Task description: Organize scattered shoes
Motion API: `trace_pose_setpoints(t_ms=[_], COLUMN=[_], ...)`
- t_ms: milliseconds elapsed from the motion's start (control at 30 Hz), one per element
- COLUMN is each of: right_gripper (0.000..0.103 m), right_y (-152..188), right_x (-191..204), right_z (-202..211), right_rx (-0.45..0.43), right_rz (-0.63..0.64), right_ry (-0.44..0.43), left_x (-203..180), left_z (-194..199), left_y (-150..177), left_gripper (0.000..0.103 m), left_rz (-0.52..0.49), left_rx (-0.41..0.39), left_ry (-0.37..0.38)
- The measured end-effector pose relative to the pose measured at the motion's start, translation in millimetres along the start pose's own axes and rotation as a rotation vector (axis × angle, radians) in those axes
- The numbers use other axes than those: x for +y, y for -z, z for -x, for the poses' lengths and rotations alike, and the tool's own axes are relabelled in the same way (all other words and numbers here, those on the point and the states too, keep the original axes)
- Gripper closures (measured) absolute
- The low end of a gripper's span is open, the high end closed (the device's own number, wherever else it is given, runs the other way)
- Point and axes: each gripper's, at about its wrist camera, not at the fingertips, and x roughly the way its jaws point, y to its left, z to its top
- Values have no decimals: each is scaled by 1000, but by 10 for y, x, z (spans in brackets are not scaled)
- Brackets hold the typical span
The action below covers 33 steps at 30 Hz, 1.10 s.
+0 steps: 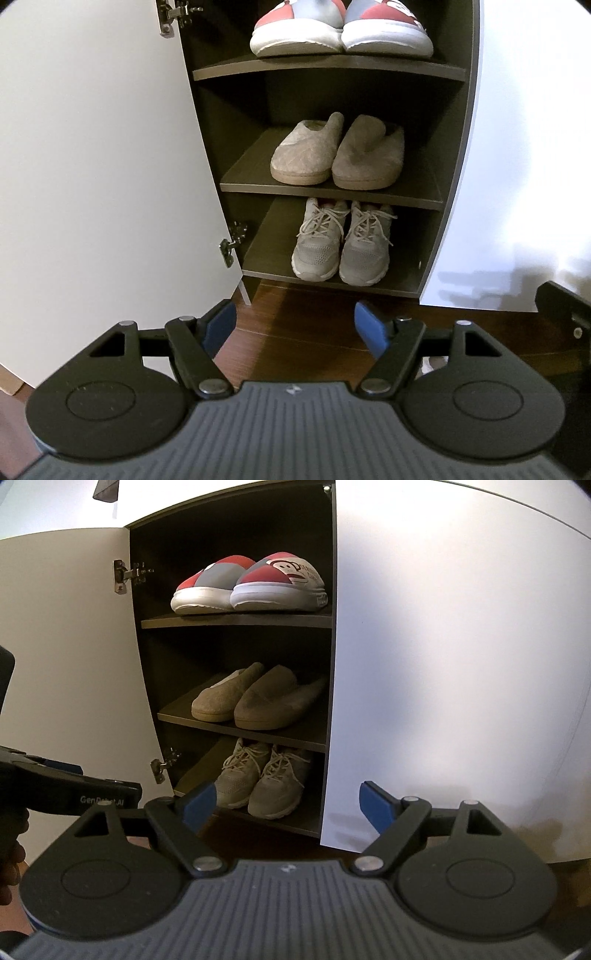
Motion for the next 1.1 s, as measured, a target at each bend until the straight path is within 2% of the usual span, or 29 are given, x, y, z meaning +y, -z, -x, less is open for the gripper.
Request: trace_pose_setpoints(t_ms=[133,167,233,333,433,500,567,600,733,833,933,967,1033,1100], right_gripper=[20,20,19,16,14,14,14,14,14,14,14,14,14,16], right_y=[47,57,70,81,144,190,303,414,679,997,1531,1617,2144,2376], right_x=[-101,-126,-203,-436,-787,-916,-1102,-1204,-1249,-1037,-638,-593,-333,-250], right_z=[-21,-27,-49,-106,-195,-246,-355,-450,-671,-904,-1071,-1082,-1146,-1191], right_rx=[12,14,14,13,41,69,135,198,346,518,661,674,714,727], right_rz=[-9,-12,-16,-23,-52,-84,-147,-181,-144,97,510,564,854,944], right_ry=[1,1,4,21,79,91,92,85,40,-110,-324,-350,-521,-576], left_x=[-49,-64,-101,-146,-171,-183,-201,-220,-269,-187,-82,-54,-24,23], left_z=[-49,-67,-120,-279,-487,-755,-908,-1001,-1274,-1370,-1330,-1305,-1267,-1172], left_y=[18,27,67,241,436,679,858,990,1395,1595,1649,1648,1645,1650], left_gripper=[28,26,12,12,12,12,12,12,12,12,12,12,12,12], left_rz=[-9,-13,-28,-75,-94,-83,-84,-97,-139,-133,-114,-109,-104,-89], left_rx=[12,13,9,0,23,87,133,163,262,339,355,355,355,355], left_ry=[5,6,5,-12,-27,-16,-6,-3,0,-19,-41,-49,-55,-51])
